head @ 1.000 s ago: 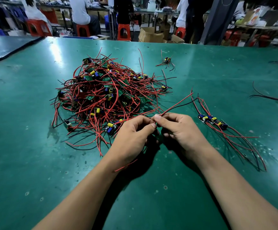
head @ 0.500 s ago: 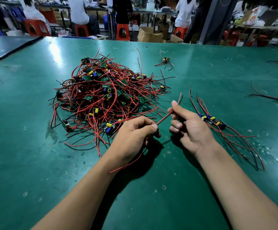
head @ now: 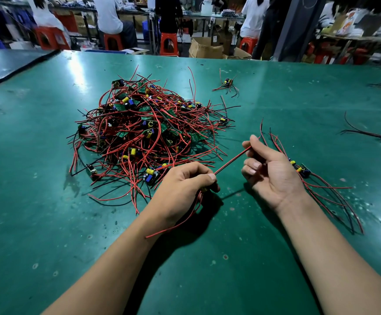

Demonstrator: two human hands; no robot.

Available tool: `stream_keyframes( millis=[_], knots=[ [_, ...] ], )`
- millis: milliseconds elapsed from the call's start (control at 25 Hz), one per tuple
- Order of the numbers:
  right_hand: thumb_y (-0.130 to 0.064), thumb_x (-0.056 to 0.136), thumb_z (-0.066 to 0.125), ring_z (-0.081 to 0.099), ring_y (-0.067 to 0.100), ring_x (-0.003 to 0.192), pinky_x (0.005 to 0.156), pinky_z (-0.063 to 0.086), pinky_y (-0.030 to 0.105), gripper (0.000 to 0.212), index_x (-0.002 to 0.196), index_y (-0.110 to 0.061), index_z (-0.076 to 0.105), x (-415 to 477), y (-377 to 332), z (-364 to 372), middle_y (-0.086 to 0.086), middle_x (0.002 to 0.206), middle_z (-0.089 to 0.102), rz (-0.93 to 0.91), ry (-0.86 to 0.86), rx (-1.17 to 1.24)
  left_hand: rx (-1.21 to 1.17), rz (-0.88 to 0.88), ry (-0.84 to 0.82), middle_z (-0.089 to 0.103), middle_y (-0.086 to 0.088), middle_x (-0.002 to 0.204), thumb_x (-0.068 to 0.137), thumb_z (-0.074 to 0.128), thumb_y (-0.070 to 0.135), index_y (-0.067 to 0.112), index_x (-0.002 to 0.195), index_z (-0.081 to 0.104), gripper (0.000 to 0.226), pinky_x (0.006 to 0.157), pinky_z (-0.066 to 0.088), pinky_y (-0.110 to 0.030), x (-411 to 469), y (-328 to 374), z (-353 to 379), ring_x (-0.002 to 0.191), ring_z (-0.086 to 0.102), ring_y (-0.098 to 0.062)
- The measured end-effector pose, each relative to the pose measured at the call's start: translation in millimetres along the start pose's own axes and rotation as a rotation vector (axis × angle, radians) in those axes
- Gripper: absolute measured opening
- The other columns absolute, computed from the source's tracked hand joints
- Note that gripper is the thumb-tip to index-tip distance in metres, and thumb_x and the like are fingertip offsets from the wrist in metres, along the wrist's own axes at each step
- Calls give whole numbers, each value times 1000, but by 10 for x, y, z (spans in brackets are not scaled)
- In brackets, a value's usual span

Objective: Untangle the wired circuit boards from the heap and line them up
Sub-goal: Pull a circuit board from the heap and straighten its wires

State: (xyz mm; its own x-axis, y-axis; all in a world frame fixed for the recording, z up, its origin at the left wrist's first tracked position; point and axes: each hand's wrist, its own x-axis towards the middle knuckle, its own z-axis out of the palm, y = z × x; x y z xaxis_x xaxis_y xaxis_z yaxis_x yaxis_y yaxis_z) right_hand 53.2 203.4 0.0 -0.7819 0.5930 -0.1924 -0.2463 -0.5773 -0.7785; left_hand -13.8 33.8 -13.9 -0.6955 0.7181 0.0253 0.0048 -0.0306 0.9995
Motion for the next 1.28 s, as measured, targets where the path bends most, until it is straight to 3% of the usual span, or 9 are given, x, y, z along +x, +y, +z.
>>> stream_keyframes(
  millis=[120, 400, 520, 600, 720, 800, 1000, 1120, 1280],
  knots=[
    [-19, 94, 63, 30, 3, 37, 39, 25, 13, 22, 75, -8, 64, 10, -14, -16, -6, 58, 45, -19, 52, -1, -16, -9, -6, 70, -12, 73, 91, 59, 1, -8, 85, 63, 13, 58, 46, -27, -5, -1, 12, 63, 57, -24],
    [-21, 80, 66, 29, 4, 33, 34, 25, 15, 27, 57, -8, 64, 3, -52, -22, -3, 58, 41, 144, -48, 252, -9, -9, -22, 70, -12, 75, 92, 59, 2, -5, 84, 64, 12, 58, 47, -26, -16, 9, 5, 60, 58, -22],
    [-14, 83, 71, 35, 3, 38, 39, 30, 16, 15, 71, -10, 64, 49, 11, -87, -4, 62, 52, -47, 49, 36, -20, -10, -7, 70, -13, 74, 91, 58, 0, -6, 83, 64, 11, 57, 48, -23, -14, 3, -21, 58, 60, -20],
    [-9, 85, 75, 41, 5, 43, 47, 36, 19, 18, 75, -14, 61, 112, 70, -158, -5, 66, 59, -308, 178, -251, -19, -15, -9, 70, -11, 72, 91, 59, 0, -4, 82, 64, 12, 56, 48, -21, -15, 4, -25, 56, 60, -18],
    [-19, 82, 80, 55, 9, 62, 66, 44, 23, 18, 74, -23, 65, 150, 130, -227, -4, 74, 66, -649, 317, -737, 18, -15, -23, 70, -6, 68, 90, 59, 0, 0, 79, 65, 12, 55, 47, -18, -21, 16, -10, 55, 59, -14],
    [-26, 81, 80, 59, 10, 68, 70, 46, 22, 18, 72, -25, 64, 149, 144, -243, -5, 78, 68, -729, 341, -823, 18, -27, -23, 70, -7, 69, 90, 60, 1, 1, 78, 65, 13, 56, 46, -19, -20, 23, -14, 57, 58, -15],
    [-19, 90, 74, 39, 8, 42, 44, 34, 21, 25, 71, -18, 58, 110, 69, -146, -9, 58, 53, -429, 214, -352, 2, -55, -13, 70, -9, 70, 91, 59, 2, 3, 78, 65, 14, 53, 44, -21, -24, 46, -23, 56, 57, -18],
    [-14, 94, 66, 37, 5, 39, 40, 32, 17, 19, 80, -15, 54, 95, 23, -89, -8, 55, 53, -205, 134, -37, 17, -60, -41, 67, -1, 61, 90, 59, 0, 5, 76, 65, 16, 50, 43, -19, -32, 68, -10, 51, 55, -14],
    [-16, 91, 68, 37, 2, 39, 39, 32, 15, 13, 85, -15, 57, 73, 29, -58, -10, 55, 50, -108, 125, 49, 20, -56, -18, 68, -2, 61, 89, 60, 0, 4, 75, 67, 16, 50, 44, -17, -35, 66, -10, 51, 56, -14]
  ],
)
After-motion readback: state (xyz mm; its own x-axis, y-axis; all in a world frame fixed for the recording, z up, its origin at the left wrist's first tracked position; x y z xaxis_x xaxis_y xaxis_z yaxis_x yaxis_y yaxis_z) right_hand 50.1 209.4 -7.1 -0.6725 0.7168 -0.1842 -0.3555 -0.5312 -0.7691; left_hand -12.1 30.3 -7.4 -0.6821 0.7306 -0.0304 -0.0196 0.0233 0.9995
